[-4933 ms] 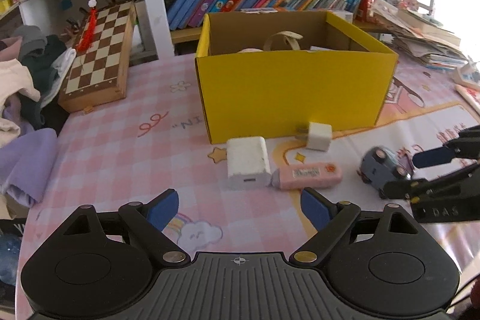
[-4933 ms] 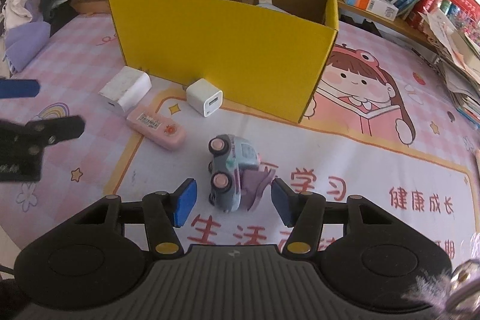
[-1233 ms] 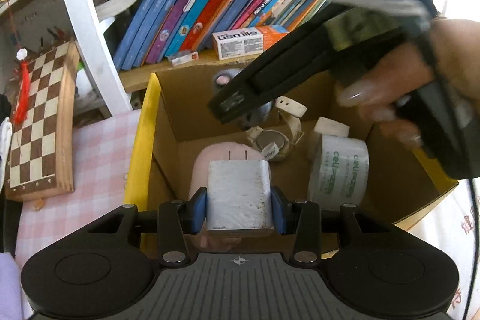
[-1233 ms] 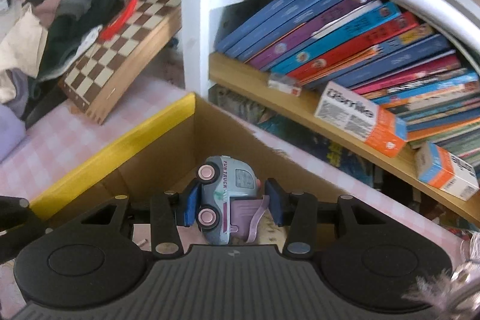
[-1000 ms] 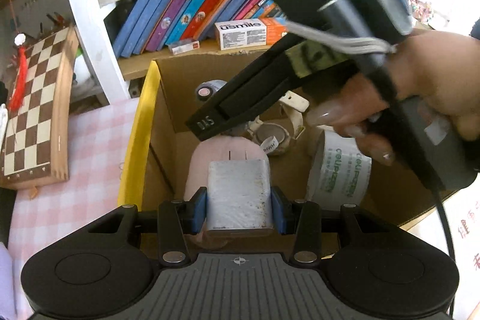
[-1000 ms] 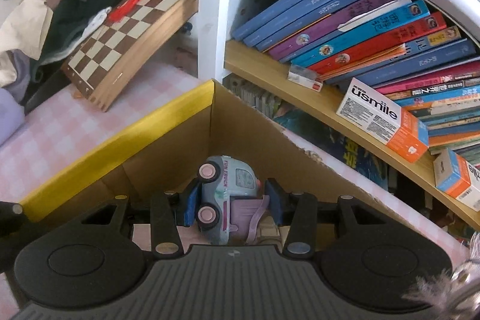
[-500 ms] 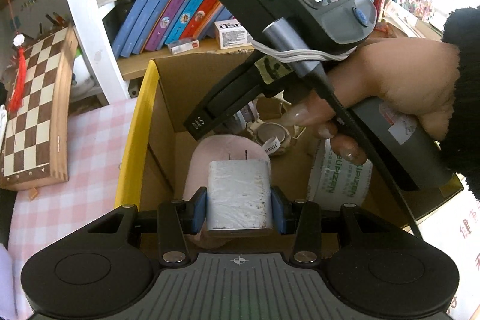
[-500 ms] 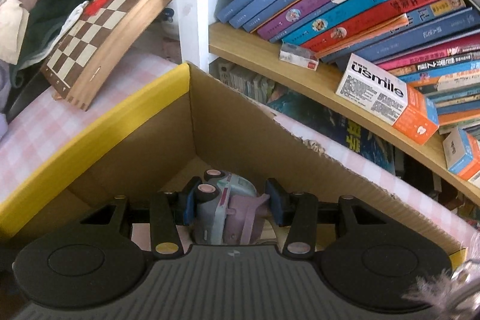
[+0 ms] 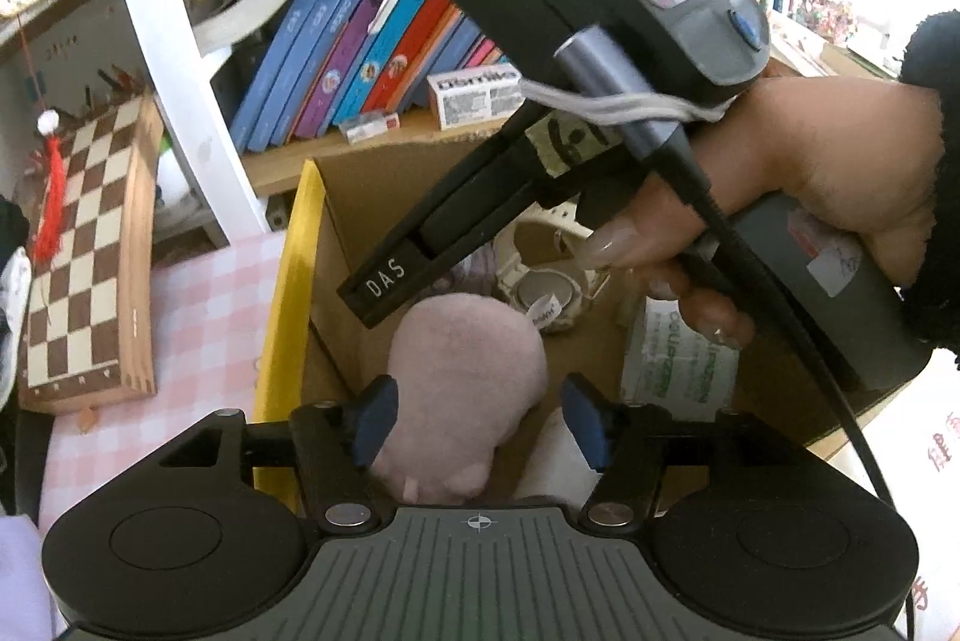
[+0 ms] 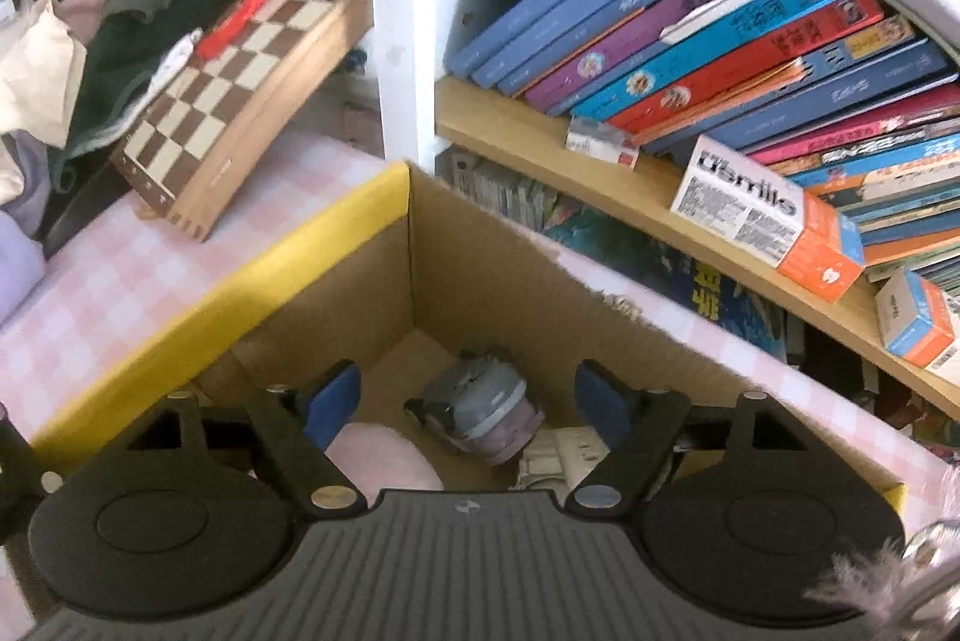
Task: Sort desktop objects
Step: 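Open both tools to release the charger and car into the box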
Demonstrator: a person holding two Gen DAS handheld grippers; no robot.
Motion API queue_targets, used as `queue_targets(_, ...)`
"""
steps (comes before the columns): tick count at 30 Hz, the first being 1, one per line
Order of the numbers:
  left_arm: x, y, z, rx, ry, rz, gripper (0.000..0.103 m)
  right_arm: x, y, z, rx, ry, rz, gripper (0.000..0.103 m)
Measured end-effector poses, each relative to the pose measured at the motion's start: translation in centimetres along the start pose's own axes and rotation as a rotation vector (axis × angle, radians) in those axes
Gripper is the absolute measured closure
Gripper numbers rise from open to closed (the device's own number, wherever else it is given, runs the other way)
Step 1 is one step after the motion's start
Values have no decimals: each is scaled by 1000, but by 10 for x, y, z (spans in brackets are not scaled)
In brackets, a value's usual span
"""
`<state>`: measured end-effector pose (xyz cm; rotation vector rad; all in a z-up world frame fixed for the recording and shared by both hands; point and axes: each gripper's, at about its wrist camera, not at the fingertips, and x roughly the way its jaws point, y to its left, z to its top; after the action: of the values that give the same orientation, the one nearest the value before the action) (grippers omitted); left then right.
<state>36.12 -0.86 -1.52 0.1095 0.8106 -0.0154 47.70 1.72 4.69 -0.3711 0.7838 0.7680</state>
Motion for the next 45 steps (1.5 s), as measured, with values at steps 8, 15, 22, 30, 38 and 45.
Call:
queue_targets(8, -19, 0, -1, 0, -61, 11, 36, -38, -1, -7, 19, -62, -36, 19)
queue_targets(15, -45, 7, -7, -39, -119, 11, 35, -75, 1, -23, 31, -116, -93, 19)
queue_targets(22, -84, 10, -15, -42, -225, 31, 26, -136, 9, -38, 85, -244, -123, 19)
queue_targets(30, -121, 17, -34, -40, -299, 54, 24, -189, 25, -70, 122, -318, -174, 17)
queue_targets(38, -144, 26, -60, -69, -305, 59, 21, -218, 45, -114, 171, -337, -223, 16)
queue_targets(45, -156, 29, -90, -59, -282, 58, 21, -234, 67, -152, 216, -323, -276, 15)
